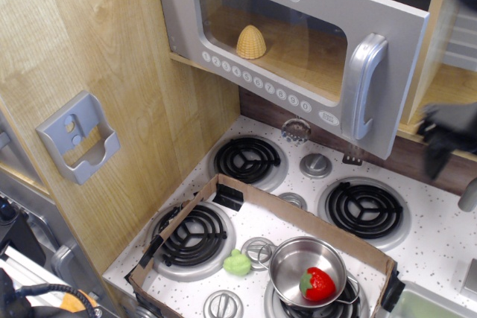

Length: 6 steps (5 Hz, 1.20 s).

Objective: Open microwave

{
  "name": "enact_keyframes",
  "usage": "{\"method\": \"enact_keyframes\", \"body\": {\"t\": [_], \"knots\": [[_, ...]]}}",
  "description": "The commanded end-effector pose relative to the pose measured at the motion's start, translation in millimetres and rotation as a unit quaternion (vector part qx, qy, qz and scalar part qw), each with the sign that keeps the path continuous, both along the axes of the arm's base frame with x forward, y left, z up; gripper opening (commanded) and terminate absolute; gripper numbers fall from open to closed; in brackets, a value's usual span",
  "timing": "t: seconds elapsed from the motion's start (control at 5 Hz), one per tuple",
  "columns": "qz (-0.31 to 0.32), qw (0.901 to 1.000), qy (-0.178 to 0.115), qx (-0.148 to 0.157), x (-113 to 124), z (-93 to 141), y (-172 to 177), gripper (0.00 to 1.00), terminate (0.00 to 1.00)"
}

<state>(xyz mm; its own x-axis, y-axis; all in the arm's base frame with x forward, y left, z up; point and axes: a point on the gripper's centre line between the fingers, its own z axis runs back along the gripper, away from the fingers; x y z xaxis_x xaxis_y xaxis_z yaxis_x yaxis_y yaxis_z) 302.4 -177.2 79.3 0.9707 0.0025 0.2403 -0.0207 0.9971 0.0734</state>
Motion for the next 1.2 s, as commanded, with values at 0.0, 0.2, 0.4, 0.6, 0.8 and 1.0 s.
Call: {"method": "enact_keyframes", "body": {"t": [0.0, 0.2, 0.4, 0.6, 0.8, 1.0], "knots": [[-0.096, 0.9951, -0.024, -0.007, 39, 26, -11, 1.00, 0.00], [-0.128, 0.9915, -0.024, -0.003, 50, 29, -2, 1.00, 0.00], [-0.166, 0.9857, -0.024, 0.010, 60, 25, 20, 1.00, 0.00], [-0.175, 0.9843, -0.021, 0.004, 63, 18, 40, 1.00, 0.00], [-0.154, 0.9878, -0.021, -0.004, 53, 9, 56, 1.00, 0.00], [-0.112, 0.9936, -0.006, -0.016, 34, 2, 69, 1.00, 0.00]]}}
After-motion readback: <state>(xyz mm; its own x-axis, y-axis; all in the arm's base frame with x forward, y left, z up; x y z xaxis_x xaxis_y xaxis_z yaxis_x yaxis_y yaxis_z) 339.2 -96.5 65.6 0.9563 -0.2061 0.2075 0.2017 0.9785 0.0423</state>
